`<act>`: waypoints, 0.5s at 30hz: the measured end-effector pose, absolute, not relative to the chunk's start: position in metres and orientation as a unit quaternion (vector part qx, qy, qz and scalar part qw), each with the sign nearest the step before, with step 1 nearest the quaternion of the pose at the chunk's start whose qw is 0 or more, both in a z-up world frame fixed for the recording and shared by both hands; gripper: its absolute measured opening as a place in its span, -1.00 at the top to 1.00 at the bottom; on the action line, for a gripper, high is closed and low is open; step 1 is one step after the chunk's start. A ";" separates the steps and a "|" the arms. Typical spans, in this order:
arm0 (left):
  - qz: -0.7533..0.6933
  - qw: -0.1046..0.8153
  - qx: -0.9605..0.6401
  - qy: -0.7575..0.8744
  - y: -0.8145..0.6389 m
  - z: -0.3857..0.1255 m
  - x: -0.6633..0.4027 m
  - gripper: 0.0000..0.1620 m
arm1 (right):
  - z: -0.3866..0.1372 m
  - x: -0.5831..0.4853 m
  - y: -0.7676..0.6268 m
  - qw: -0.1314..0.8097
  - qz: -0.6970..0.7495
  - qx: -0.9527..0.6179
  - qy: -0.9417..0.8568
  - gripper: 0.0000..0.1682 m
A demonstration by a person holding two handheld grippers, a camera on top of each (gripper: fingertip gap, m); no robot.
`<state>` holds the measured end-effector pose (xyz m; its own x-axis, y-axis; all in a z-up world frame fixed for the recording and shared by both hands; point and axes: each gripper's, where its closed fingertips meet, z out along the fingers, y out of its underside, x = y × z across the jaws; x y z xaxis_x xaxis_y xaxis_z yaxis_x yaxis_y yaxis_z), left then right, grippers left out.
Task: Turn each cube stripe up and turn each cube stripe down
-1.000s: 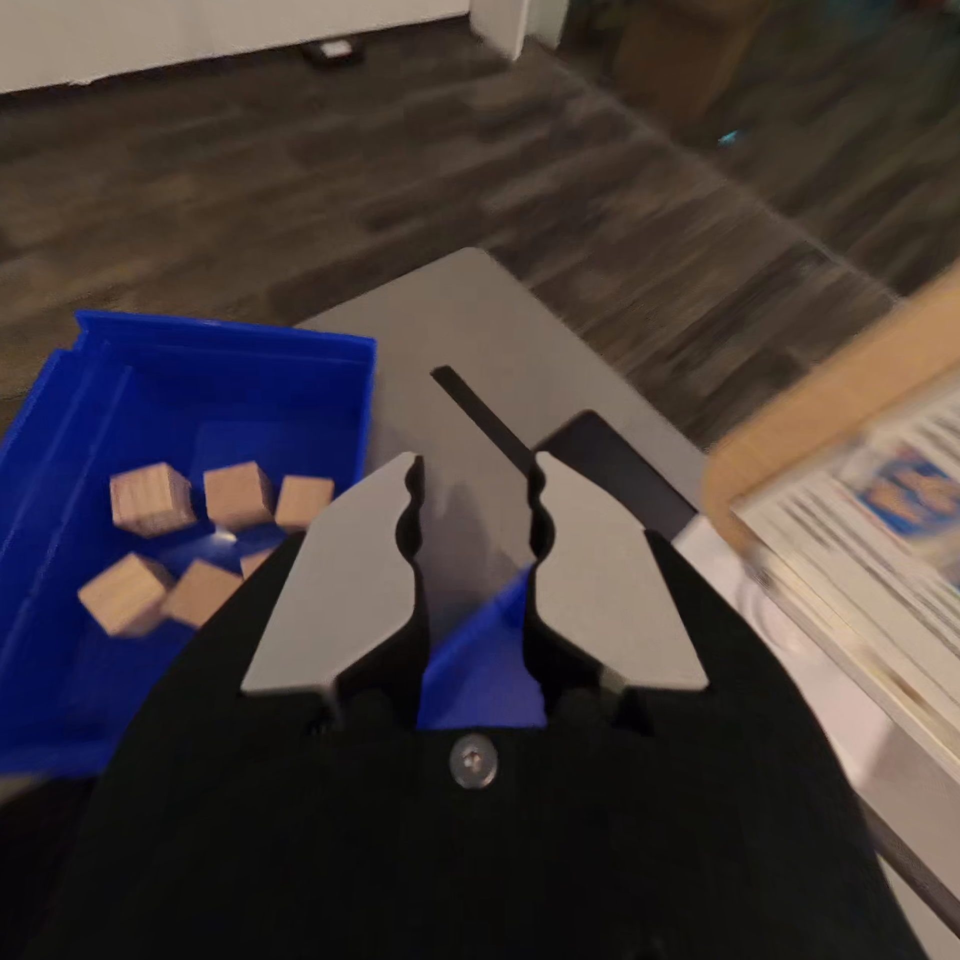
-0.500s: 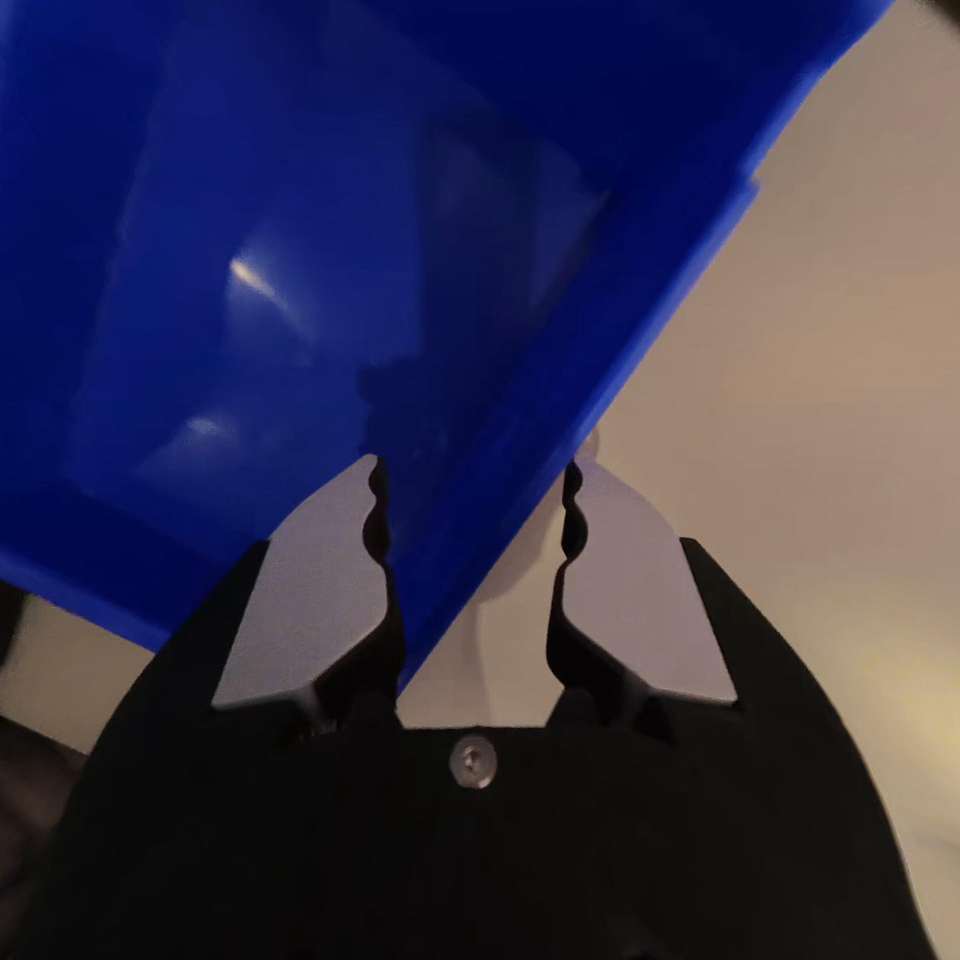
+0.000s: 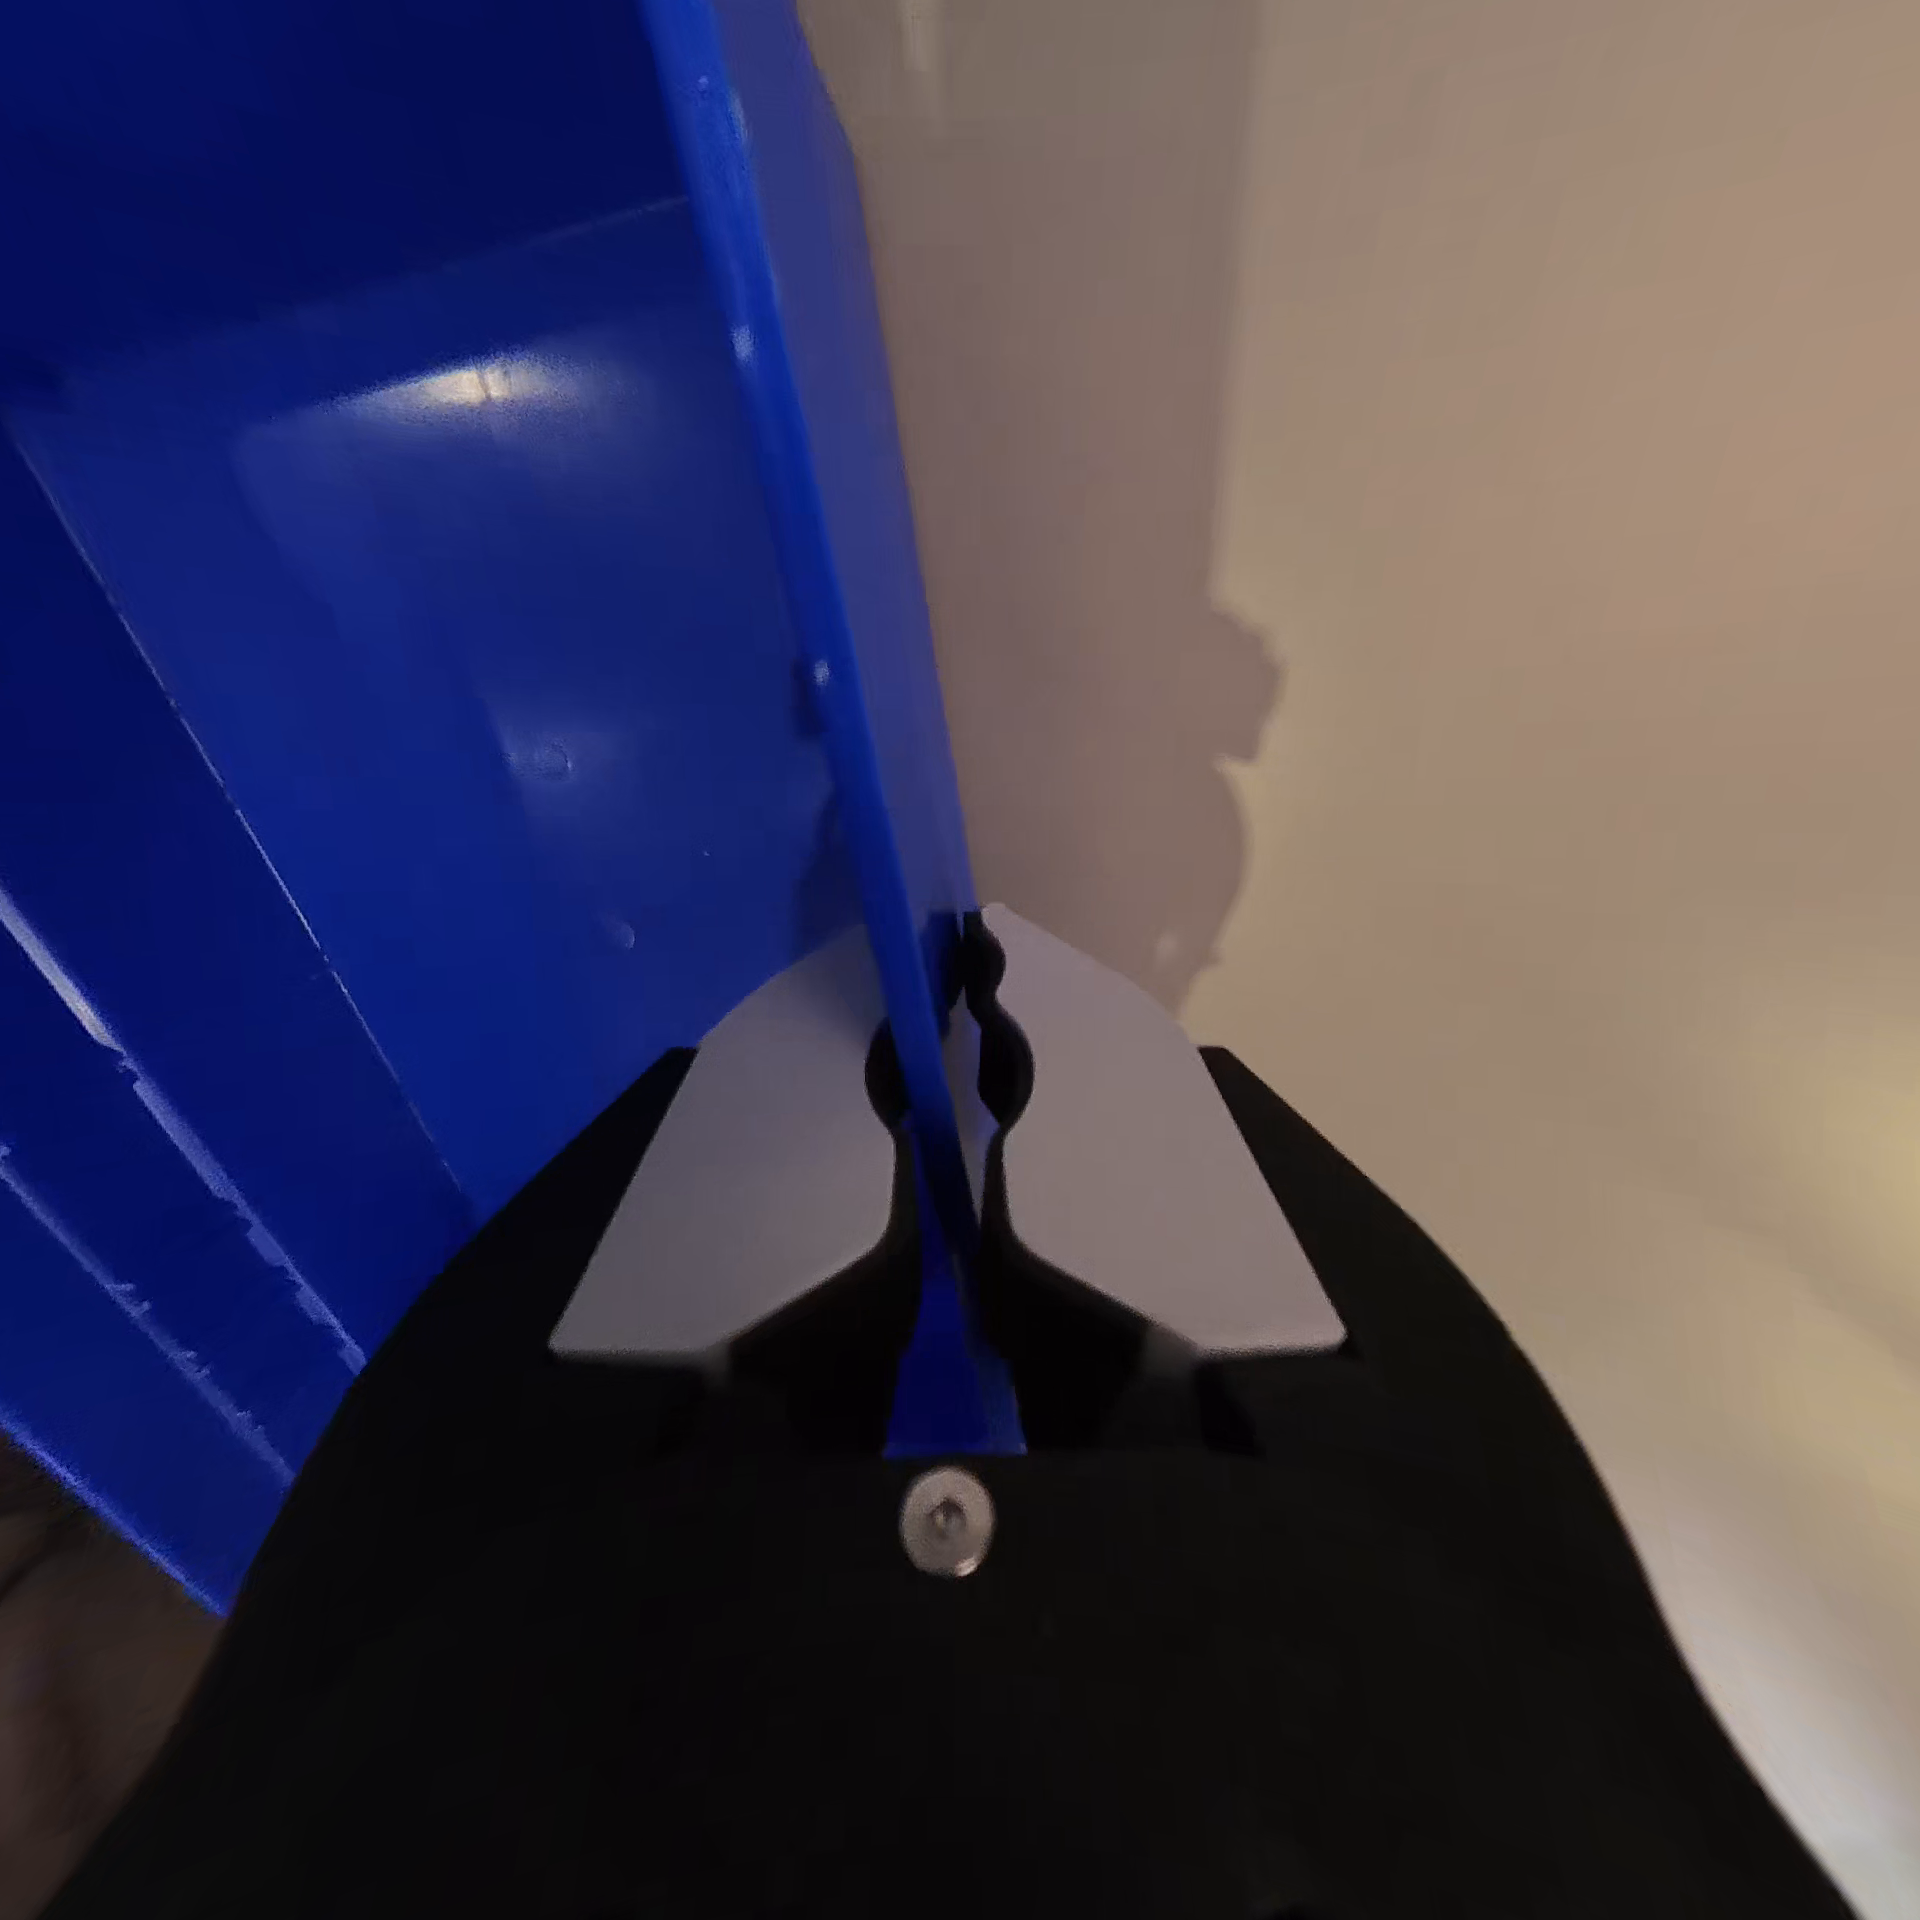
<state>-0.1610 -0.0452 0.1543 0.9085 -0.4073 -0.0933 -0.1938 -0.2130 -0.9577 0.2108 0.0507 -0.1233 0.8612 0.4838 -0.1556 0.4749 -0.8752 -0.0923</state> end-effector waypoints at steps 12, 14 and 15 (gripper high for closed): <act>-0.052 0.550 -0.800 0.235 -0.022 0.131 -0.126 0.46 | -0.126 0.396 0.075 0.076 0.055 -0.989 -0.115 0.92; -0.045 0.545 -0.803 0.239 -0.018 0.128 -0.122 0.46 | -0.126 0.414 0.078 0.080 0.055 -0.990 -0.100 0.92; -0.039 0.543 -0.804 0.239 -0.017 0.126 -0.121 0.46 | -0.126 0.422 0.079 0.083 0.050 -0.991 -0.098 0.91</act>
